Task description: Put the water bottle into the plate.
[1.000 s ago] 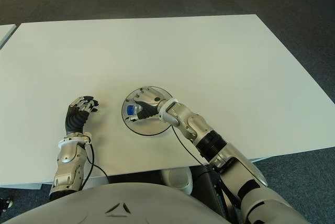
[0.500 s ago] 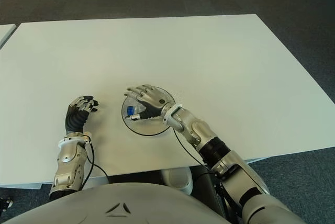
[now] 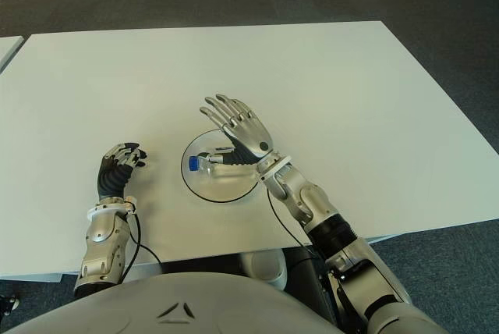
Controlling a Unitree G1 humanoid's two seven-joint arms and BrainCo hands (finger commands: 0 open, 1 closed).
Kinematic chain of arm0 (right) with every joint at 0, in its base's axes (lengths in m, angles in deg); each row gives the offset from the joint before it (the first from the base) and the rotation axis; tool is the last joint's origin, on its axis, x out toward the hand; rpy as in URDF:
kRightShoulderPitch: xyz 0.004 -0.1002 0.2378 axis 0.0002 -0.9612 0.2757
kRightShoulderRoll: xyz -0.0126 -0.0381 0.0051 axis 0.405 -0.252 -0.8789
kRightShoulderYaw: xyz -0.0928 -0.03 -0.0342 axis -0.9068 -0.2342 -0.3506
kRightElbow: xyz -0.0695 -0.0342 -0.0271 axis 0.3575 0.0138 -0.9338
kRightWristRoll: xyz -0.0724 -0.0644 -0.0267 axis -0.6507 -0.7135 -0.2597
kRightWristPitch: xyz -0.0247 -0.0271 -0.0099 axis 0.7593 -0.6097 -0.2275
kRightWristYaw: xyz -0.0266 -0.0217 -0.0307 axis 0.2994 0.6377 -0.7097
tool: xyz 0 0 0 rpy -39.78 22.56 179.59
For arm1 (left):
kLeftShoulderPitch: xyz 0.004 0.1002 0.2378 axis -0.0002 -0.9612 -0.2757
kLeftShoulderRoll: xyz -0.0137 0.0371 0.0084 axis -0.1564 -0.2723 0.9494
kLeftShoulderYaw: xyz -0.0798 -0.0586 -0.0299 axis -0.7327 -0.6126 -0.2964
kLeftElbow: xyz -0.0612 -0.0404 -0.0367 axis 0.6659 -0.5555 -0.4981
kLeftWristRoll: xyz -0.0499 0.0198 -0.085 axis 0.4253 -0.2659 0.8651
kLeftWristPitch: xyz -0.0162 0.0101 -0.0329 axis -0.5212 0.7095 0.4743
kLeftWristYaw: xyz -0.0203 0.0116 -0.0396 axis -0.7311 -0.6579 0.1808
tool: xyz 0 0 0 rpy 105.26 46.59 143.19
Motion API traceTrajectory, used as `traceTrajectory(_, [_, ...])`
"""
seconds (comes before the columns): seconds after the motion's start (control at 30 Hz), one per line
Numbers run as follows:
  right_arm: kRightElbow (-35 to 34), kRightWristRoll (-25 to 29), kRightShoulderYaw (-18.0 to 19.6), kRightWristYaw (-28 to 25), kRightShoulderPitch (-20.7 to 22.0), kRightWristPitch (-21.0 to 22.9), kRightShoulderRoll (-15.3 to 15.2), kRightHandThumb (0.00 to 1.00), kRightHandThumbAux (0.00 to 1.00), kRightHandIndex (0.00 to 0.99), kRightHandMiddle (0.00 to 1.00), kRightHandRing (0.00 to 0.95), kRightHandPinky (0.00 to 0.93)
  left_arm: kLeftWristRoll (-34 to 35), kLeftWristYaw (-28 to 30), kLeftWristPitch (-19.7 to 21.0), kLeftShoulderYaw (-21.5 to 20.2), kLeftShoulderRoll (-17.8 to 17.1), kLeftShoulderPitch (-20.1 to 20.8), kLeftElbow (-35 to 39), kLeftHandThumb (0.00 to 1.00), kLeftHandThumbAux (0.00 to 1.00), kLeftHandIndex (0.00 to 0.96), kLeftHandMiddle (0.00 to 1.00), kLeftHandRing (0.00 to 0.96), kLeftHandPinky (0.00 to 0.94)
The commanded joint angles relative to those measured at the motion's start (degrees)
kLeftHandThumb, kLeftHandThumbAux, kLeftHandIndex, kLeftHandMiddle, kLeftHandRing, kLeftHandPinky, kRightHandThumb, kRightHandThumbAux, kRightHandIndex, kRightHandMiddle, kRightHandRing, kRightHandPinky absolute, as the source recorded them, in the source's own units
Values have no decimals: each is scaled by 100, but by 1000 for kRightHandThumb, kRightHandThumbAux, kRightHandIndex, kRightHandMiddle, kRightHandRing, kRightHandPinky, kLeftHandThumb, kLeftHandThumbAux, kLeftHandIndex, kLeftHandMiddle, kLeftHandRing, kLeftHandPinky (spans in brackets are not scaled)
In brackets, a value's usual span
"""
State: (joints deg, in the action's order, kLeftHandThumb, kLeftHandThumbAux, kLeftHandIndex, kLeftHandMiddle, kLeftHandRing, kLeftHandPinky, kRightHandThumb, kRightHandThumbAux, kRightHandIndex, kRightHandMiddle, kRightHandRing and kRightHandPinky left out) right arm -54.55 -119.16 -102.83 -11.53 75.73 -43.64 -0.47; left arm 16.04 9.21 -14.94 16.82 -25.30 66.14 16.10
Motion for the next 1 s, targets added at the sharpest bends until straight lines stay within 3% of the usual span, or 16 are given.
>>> traceTrajectory(0.03, [-247, -201, 244, 404, -283, 227, 3, 464, 188, 0, 0, 0, 0, -40, 20, 133, 7, -19, -56, -89, 706, 715, 429, 533, 508, 500])
traceTrajectory(0.27, [-375, 22, 576, 683, -596, 265, 31, 460, 193, 0, 0, 0, 0, -8, 54, 133, 7, -23, -58, -82, 706, 715, 429, 538, 510, 503])
traceTrajectory(0.47, [-253, 766, 1107, 870, -998, 28, 69, 482, 202, 0, 0, 0, 0, -27, 60, 50, 15, -28, -48, -138, 706, 715, 429, 540, 512, 502])
traceTrajectory(0.73, [-171, 1659, 1529, 660, -1207, -174, 251, 524, 199, 0, 0, 0, 0, -39, 48, 20, 16, -32, -30, -166, 706, 715, 429, 538, 509, 499])
traceTrajectory(1.0, [-211, 2595, 2063, 223, -1708, -191, 407, 546, 235, 0, 0, 0, 0, -43, 30, 16, 11, -37, -6, -203, 707, 715, 430, 538, 508, 495])
